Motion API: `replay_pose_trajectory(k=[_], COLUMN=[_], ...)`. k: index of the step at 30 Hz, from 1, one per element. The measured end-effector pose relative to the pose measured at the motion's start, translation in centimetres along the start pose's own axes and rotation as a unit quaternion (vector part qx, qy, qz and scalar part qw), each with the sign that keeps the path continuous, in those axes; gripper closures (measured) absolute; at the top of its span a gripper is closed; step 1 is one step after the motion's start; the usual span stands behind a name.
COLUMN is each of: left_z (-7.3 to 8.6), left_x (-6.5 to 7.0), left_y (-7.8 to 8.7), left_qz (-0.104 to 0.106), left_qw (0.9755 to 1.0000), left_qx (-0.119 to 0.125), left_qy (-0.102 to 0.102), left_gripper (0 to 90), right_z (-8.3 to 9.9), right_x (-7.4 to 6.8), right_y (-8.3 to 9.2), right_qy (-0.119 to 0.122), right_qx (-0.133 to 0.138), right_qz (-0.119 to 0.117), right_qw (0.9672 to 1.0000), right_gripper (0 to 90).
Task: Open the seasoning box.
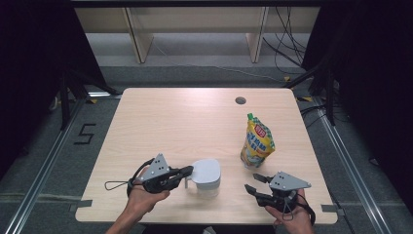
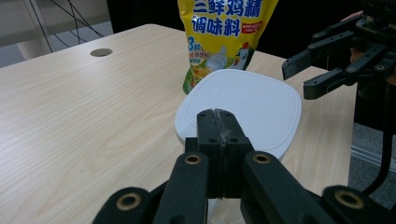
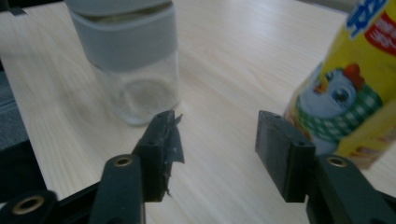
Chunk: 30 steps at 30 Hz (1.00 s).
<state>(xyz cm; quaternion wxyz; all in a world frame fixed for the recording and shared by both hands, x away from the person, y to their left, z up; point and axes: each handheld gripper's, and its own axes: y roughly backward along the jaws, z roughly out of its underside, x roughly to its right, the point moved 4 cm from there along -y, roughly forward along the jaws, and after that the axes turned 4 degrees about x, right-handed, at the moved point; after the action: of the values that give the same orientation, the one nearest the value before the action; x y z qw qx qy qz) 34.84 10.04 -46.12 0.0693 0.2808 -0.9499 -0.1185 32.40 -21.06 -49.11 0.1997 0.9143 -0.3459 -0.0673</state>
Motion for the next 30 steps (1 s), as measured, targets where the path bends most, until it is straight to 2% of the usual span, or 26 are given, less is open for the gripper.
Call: replay_pose_trajectory(k=[3,5,6,7,9,10,11,13,15,16,17,19,21,24,25,26,28,30], left_z=[0.0,0.0,0.0,0.1,0.1,0.1,0.1,0.1,0.1,0.1,0.1,0.1,0.1,0.1,0.1,0.1,0.1,0.1], left_x=[0.0,0.0,-0.1,-0.1,0.0,0.1,0.0,0.0,0.0,0.0,0.0,0.0,0.0,0.0,0.0,0.0,0.0,0.0], left_y=[0.0,0.1,0.1,0.1,0.2,0.2,0.2,0.2,0.2,0.2,0.2,0.2,0.2,0.2,0.2,0.2,0.2,0.2], left_qz=[-0.002,-0.002,0.000,0.000,-0.006,-0.008,-0.007,-0.005,-0.004,-0.004,-0.005,-0.005,-0.005,-0.005,-0.006,-0.006,-0.005,-0.005], left_qw=[1.0000,1.0000,1.0000,1.0000,1.0000,1.0000,1.0000,1.0000,1.0000,1.0000,1.0000,1.0000,1.0000,1.0000,1.0000,1.0000,1.0000,1.0000], left_qx=[-0.001,-0.002,-0.002,-0.002,-0.001,-0.001,-0.002,0.000,-0.002,-0.002,-0.001,-0.001,-0.001,-0.001,-0.001,0.000,-0.001,0.000], left_qy=[-0.001,0.000,-0.001,-0.002,0.000,0.004,-0.002,0.001,0.001,0.000,0.000,0.000,0.000,0.000,0.000,-0.002,-0.002,0.000], left_gripper=[88.9,88.9,88.9,88.9,88.9,88.9,88.9,88.9,88.9,88.9,88.9,88.9,88.9,88.9,88.9,88.9,88.9,88.9], right_z=[-0.5,-1.1,-1.3,-1.9,-2.1,-2.3,-2.4,-2.8,-2.9,-3.0,-3.1,-3.3,-3.5,-3.8,-3.9,-4.1,-4.2,-4.4], right_x=[-0.2,-0.4,-0.7,-0.8,-1.0,-1.2,-1.3,-1.8,-1.8,-1.9,-1.9,-2.3,-2.6,-3.0,-3.2,-3.2,-3.2,-3.5], right_y=[-0.3,-0.7,-0.9,-1.4,-1.6,-1.7,-1.9,-2.3,-2.5,-2.5,-2.7,-2.8,-2.9,-3.3,-3.4,-3.6,-3.7,-3.9], right_qy=[0.001,0.015,0.012,0.018,0.024,0.015,0.024,0.038,0.043,0.037,0.047,0.047,0.058,0.065,0.054,0.069,0.076,0.070], right_qx=[0.006,0.014,0.017,0.031,0.030,0.027,0.030,0.031,0.033,0.030,0.035,0.035,0.030,0.033,0.037,0.038,0.040,0.046], right_qz=[-0.005,-0.009,-0.011,-0.016,-0.024,-0.027,-0.030,-0.045,-0.046,-0.045,-0.052,-0.057,-0.062,-0.065,-0.061,-0.067,-0.068,-0.068], right_qw=[1.0000,0.9997,0.9997,0.9992,0.9990,0.9992,0.9988,0.9978,0.9975,0.9979,0.9969,0.9966,0.9959,0.9952,0.9960,0.9946,0.9940,0.9942], right_gripper=[57.9,62.0,63.6,66.3,67.5,68.5,69.5,71.5,72.6,74.4,76.1,80.3,83.0,85.2,86.0,86.7,87.1,87.4])
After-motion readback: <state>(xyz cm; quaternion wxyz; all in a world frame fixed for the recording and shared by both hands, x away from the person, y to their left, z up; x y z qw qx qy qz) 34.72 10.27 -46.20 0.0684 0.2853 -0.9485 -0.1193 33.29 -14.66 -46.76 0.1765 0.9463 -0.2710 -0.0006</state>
